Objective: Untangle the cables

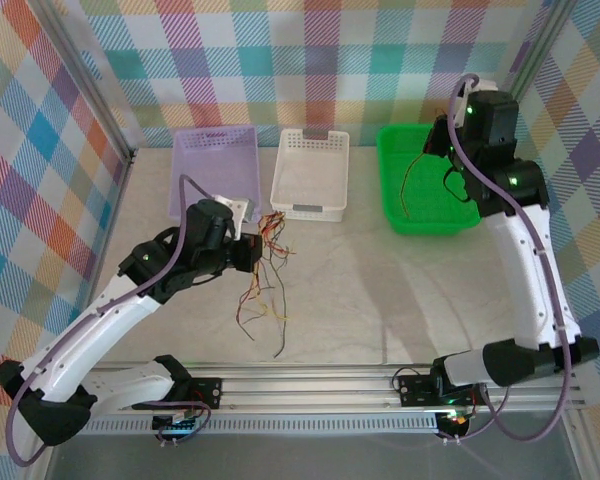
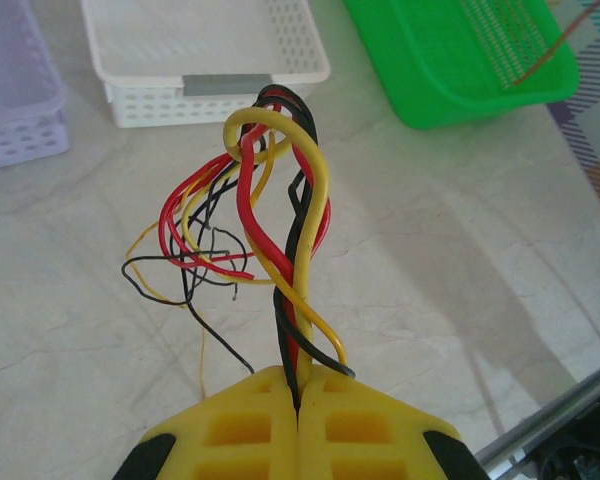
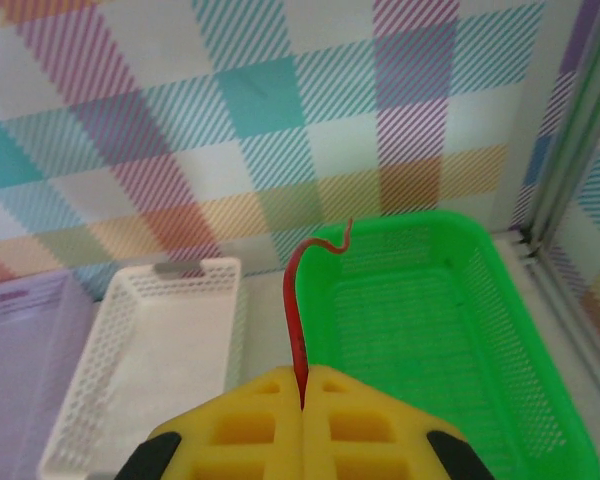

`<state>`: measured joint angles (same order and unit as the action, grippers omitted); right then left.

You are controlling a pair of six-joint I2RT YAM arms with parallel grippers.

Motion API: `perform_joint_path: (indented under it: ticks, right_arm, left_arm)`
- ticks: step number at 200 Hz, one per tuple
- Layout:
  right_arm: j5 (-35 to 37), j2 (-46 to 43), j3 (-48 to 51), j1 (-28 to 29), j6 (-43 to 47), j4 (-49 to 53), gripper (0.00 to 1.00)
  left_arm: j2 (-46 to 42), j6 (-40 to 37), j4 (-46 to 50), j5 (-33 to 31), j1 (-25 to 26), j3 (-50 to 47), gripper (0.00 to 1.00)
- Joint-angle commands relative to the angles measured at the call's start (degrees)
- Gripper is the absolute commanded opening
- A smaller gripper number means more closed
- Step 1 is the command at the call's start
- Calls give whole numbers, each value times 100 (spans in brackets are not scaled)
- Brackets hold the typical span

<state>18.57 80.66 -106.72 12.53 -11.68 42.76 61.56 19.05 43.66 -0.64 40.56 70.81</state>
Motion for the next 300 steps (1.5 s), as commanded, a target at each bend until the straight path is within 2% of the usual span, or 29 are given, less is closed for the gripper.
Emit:
perform_joint_path:
  ticks: [1,43,100,134,180,208,231,287,300]
  right_arm:
    - [495,458,-366,-174,348,-233,0]
    - [695,1572,-859,-463,477,-465,0]
    - [529,2850,-757,-726,415,-688,0]
    - [372,3212,-177,-744,101,-841,0]
    - [105,3876,-265,-786,-394,-55,0]
    - [-123,4322,-640,-901,-621,557,0]
    - [-158,4371,-776,-959,-697,807,0]
    - [-507,4140,-1045,-990,-761,1206,35]
    - [-568,4001,-1038,-995,-780,1220,38]
  left_arm:
    - [245,-106,-138,287,-25,431,0]
    - [780,134,-302,452,36,810,0]
    - [1042,143,-621,320,35,781,0]
    - [960,167,-848,227,64,455,0]
    - [868,190,-1084,205,75,111,0]
    - [781,275,-1278,238,76,-123,0]
    - [713,300,-1353,224,84,-278,0]
    - [629,336,-1580,297,76,-597,0]
    - [614,332,-1618,319,75,-651,0]
